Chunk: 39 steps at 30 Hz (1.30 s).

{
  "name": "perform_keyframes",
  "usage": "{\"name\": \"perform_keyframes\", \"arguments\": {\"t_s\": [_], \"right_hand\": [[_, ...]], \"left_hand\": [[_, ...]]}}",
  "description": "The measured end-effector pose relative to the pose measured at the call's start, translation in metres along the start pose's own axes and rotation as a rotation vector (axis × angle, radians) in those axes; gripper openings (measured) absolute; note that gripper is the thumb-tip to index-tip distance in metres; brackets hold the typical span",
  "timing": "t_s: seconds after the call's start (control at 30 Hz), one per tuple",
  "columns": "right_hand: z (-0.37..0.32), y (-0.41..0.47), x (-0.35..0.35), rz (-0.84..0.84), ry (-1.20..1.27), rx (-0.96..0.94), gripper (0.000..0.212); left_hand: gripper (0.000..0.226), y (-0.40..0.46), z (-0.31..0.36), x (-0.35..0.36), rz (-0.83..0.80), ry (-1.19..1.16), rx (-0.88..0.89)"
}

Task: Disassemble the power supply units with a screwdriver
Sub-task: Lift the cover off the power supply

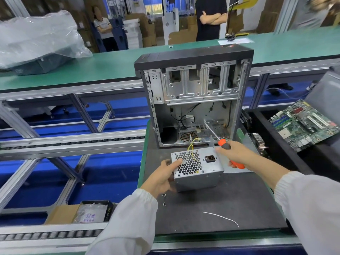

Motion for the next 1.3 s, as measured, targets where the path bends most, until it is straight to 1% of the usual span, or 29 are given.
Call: {"name": "perform_keyframes", "arguments": {"t_s": [0.03, 0.1, 0.17, 0.2, 0.23, 0.3, 0.4, 0.47, 0.53, 0.6, 0.67, 0.73, 0.8, 0.87, 0.93, 1.03, 1.13, 1.23, 1.3], "right_hand": [[0.004, 0.001, 0.003, -0.008, -0.046, 0.016, 0.034], [0.013, 0.002, 0.013, -0.102, -0.057, 0.075, 0.052], [0.020, 0.000, 0.024, -0.218, 0.017, 0.140, 0.065], [0.022, -0.002, 0.028, -0.248, 0.073, 0.167, 0.066], [0.022, -0.004, 0.031, -0.261, 0.132, 0.179, 0.063], [0.018, -0.009, 0.036, -0.274, 0.233, 0.144, 0.052], [0.012, -0.016, 0.037, -0.281, 0.250, 0.034, 0.045], [0.010, -0.021, 0.036, -0.286, 0.227, -0.044, 0.041], [0.010, -0.025, 0.038, -0.291, 0.222, -0.135, 0.036], [0.014, -0.027, 0.041, -0.280, 0.220, -0.216, 0.035], [0.021, -0.027, 0.045, -0.256, 0.232, -0.286, 0.035], [0.031, -0.029, 0.050, -0.222, 0.222, -0.360, 0.033], [0.044, -0.030, 0.058, -0.185, 0.211, -0.401, 0.035], [0.059, -0.032, 0.065, -0.133, 0.193, -0.408, 0.041], [0.073, -0.035, 0.070, -0.073, 0.110, -0.424, 0.045], [0.090, -0.037, 0.074, 0.015, -0.041, -0.421, 0.044], [0.100, -0.037, 0.073, 0.104, -0.144, -0.413, 0.047], [0.106, -0.037, 0.075, 0.139, -0.175, -0.417, 0.045], [0.106, -0.036, 0.075, 0.127, -0.191, -0.427, 0.043]], "left_hand": [[0.064, 0.001, -0.001, 0.002, -0.014, -0.004, -0.007], [0.055, 0.001, -0.003, 0.006, -0.040, -0.017, -0.014], [0.051, 0.001, -0.001, 0.011, -0.043, -0.022, 0.007], [0.049, 0.001, 0.000, 0.013, -0.048, -0.020, 0.024], [0.047, 0.000, 0.001, 0.016, -0.058, -0.015, 0.046], [0.042, 0.000, 0.001, 0.020, -0.065, 0.005, 0.092], [0.039, -0.004, -0.001, 0.020, -0.084, 0.034, 0.178], [0.042, -0.006, -0.004, 0.016, -0.077, 0.067, 0.257], [0.056, -0.008, -0.007, 0.011, -0.048, 0.095, 0.362], [0.073, -0.012, -0.010, 0.008, -0.050, 0.152, 0.487], [0.076, -0.016, -0.015, 0.007, -0.061, 0.225, 0.590], [0.078, -0.019, -0.024, 0.006, -0.071, 0.286, 0.648], [0.081, -0.019, -0.037, 0.005, -0.085, 0.336, 0.674], [0.080, -0.020, -0.052, 0.003, -0.083, 0.382, 0.692], [0.081, -0.018, -0.068, 0.000, -0.062, 0.436, 0.700], [0.085, -0.014, -0.086, 0.002, -0.031, 0.540, 0.702], [0.089, -0.013, -0.093, 0.011, -0.012, 0.620, 0.745], [0.090, -0.013, -0.093, 0.012, -0.008, 0.654, 0.789], [0.088, -0.015, -0.087, 0.011, -0.025, 0.706, 0.788]]}}
Point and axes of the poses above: each hand's wrist, its own y-axis towards the middle knuckle, its own x-axis out of the palm, z = x × y, the point moved 7 cm from there along y, towards the middle knuckle, and after that the axes turned 5 degrees about -y, right-handed, at the moved point
